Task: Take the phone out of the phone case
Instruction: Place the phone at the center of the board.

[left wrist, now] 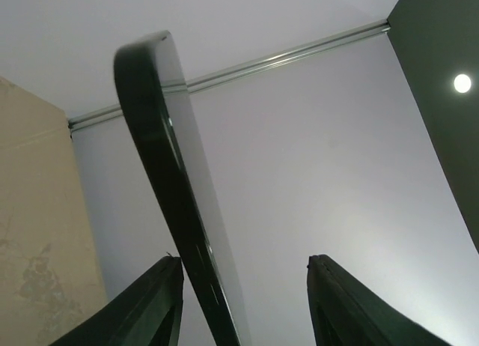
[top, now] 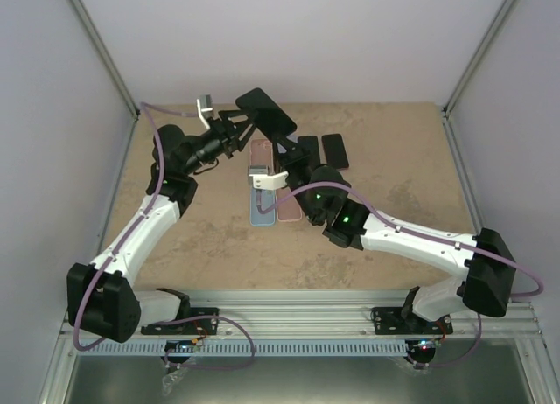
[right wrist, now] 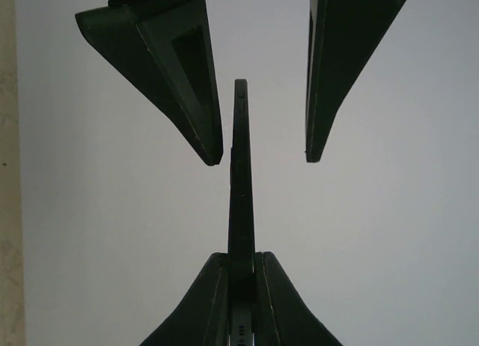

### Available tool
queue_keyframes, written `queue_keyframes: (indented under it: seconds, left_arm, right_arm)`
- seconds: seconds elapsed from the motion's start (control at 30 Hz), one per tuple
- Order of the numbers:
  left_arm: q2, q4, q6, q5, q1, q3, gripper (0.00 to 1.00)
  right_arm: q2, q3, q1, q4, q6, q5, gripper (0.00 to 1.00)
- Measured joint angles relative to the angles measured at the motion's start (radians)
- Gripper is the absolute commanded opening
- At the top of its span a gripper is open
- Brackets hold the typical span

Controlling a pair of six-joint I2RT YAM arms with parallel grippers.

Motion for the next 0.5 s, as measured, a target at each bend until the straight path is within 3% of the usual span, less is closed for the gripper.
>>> queue_keyframes:
  seconds: [0.5]
  left_arm:
    - [0.014,-0.01,-0.026,-0.032,0.0,-0.035,0.13]
  right_arm:
    - [0.004,-0.132,0.023,0.208,-0.193,-0.008,0.0]
